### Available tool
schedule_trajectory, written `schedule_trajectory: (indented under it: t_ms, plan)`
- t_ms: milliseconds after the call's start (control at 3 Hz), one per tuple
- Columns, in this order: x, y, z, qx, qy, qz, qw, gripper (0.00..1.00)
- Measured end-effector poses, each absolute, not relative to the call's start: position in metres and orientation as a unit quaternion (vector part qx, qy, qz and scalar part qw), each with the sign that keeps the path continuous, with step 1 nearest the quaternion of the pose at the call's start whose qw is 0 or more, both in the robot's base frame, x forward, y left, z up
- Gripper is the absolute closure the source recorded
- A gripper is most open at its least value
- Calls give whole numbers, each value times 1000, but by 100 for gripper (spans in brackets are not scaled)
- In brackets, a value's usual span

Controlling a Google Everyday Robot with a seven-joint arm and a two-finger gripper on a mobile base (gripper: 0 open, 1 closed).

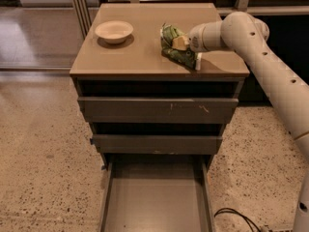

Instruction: Pick green jalapeno chip bag from bottom drawer and place on counter

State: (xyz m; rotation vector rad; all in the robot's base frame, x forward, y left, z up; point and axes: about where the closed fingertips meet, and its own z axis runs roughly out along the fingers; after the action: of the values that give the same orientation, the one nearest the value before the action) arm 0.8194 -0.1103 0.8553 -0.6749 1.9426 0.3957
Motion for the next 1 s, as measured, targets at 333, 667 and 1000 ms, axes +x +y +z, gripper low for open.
schedule_trajectory:
  t_ms: [333,667,1000]
  plan:
    - [819,-110,855,-279,803,164,500,58]
    - [819,-110,855,-279,803,164,500,35]
    - [819,-110,855,-279,803,164,500,13]
